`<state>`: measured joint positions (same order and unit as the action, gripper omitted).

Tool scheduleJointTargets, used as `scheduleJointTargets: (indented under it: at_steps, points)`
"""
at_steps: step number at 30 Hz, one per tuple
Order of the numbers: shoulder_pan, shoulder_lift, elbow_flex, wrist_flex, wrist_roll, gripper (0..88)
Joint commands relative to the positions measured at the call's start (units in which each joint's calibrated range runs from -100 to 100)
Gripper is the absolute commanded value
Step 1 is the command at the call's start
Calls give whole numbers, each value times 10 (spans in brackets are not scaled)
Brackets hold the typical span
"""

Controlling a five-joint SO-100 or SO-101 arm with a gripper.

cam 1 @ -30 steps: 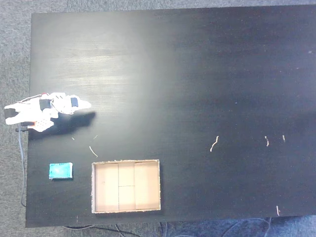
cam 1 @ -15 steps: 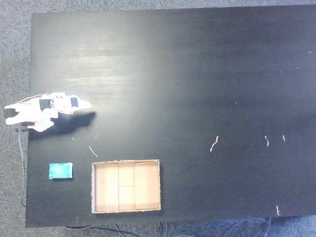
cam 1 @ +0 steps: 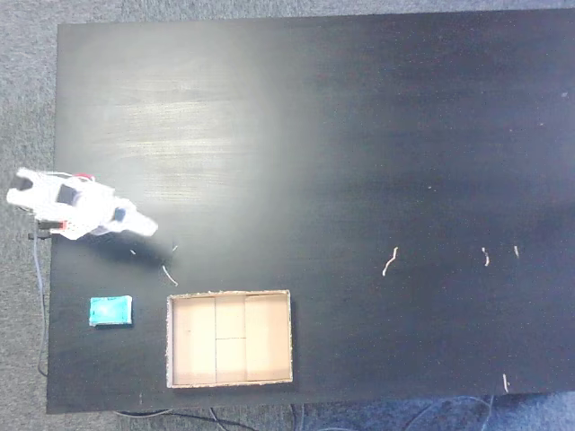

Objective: Pick the green block and drop it in the box on the right.

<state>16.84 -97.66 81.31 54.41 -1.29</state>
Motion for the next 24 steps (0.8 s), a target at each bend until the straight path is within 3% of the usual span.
scheduleJointTargets:
  at_steps: [1, 4, 6, 11, 17, 24]
  points:
    - [245, 101, -265, 152, -1, 169]
    - [361, 202, -285, 221, 17, 415]
    - [410, 249, -240, 177, 9, 484]
    - [468, 357, -174, 130, 34, 541]
    - [468, 462, -169, 113, 14, 560]
    - [465, 733, -336, 95, 22, 573]
